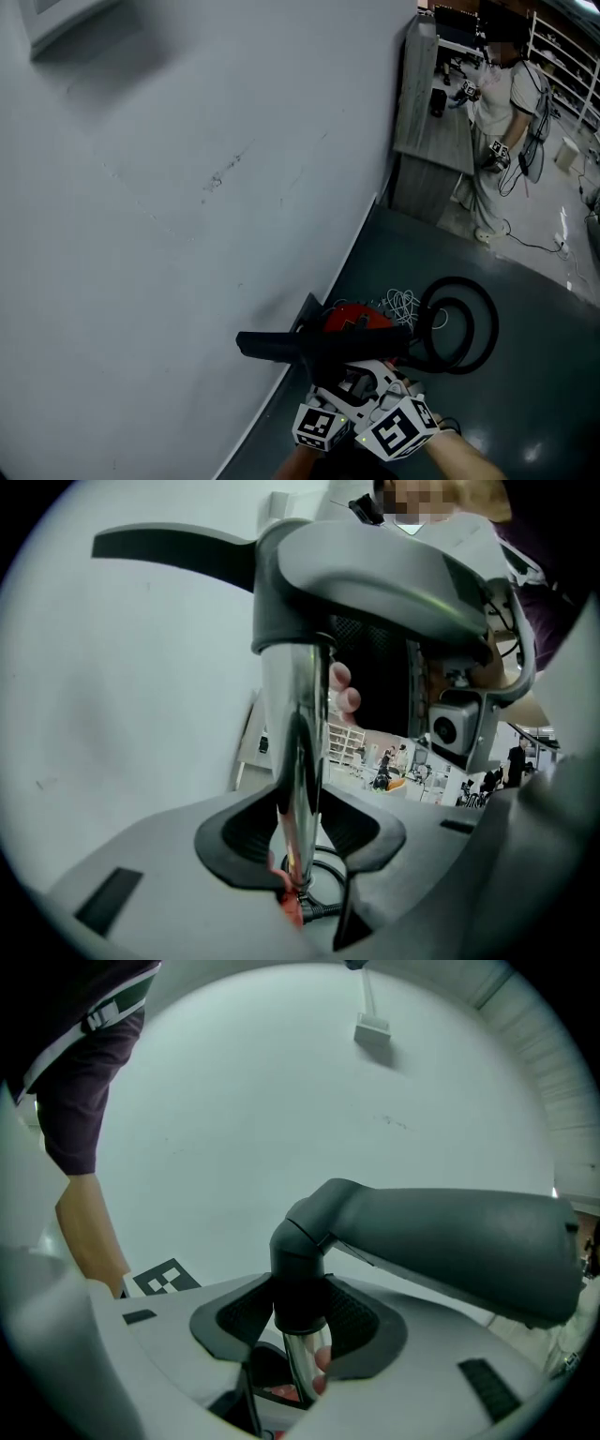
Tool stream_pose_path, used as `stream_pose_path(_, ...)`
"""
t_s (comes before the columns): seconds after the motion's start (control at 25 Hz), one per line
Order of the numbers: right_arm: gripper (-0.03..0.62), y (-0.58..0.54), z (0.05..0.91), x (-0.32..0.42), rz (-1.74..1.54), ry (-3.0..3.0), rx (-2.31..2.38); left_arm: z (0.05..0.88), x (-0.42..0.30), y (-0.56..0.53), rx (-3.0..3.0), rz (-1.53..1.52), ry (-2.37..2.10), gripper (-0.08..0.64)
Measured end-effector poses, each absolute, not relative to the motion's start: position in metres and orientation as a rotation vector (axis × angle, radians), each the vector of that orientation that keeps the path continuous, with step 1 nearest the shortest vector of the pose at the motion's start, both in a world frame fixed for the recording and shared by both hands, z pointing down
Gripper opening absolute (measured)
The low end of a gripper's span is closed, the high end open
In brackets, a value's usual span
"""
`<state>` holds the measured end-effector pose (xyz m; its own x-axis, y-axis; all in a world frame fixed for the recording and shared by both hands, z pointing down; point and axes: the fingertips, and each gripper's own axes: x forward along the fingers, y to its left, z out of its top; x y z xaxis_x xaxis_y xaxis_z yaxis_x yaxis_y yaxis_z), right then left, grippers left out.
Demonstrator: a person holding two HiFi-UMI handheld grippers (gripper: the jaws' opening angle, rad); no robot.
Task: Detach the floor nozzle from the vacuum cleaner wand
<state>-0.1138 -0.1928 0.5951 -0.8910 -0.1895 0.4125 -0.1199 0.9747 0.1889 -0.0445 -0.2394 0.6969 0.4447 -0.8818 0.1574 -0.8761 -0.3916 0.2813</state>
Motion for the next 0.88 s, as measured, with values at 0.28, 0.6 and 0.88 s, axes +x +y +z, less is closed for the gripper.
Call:
stream_pose_path(0.28,0.173,-0.193,0.592,-0.109,-0.260,-2.707,0.207,0.695,-0.040,-0.241,2.400,-0.031,-1.462,0.146)
stream_pose_path(0.6,0.173,-0.191,0.587,-0.101,-0.384,-2.713,0.240,0.692,-0.033,-0.241,2.429,-0.024,-1.421,0.146)
stream_pose_path(0.88,0.173,-0.191,0.582,-0.097,-0.313,-2.752,0.237,0.691,-0.030,-0.239,2.438,-0.020,-1.396,0.146)
